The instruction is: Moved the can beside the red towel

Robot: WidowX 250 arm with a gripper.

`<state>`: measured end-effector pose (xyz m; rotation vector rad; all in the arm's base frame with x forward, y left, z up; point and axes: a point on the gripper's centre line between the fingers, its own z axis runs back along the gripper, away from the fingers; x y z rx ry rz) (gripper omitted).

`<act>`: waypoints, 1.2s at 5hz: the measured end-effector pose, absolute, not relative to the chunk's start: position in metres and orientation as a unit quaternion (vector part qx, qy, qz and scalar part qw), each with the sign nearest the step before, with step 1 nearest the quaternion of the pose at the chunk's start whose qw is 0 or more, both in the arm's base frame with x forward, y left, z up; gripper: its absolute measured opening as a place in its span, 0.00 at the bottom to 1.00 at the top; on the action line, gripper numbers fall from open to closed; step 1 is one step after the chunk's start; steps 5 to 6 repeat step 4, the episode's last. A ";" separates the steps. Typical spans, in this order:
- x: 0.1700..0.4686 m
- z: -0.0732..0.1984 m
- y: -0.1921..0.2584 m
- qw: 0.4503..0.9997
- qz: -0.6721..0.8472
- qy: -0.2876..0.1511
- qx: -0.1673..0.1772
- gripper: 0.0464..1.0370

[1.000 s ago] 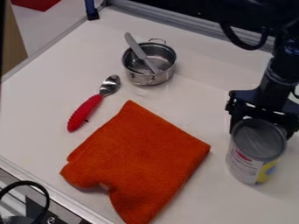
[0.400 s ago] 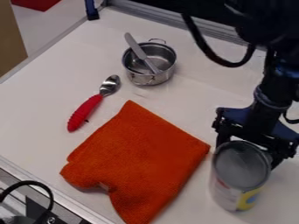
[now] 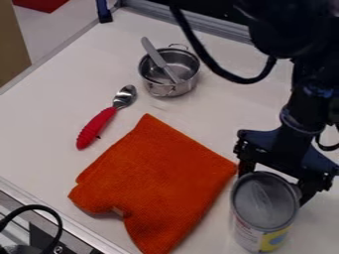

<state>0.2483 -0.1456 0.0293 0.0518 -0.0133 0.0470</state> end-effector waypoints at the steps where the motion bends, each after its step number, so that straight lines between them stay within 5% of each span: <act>1: 0.267 0.039 -0.141 0.998 0.052 -0.027 0.019 0.96; 4: 0.338 0.060 -0.103 0.984 0.159 -0.071 0.024 0.96; 6: 0.338 0.060 -0.103 0.984 0.159 -0.071 0.024 0.96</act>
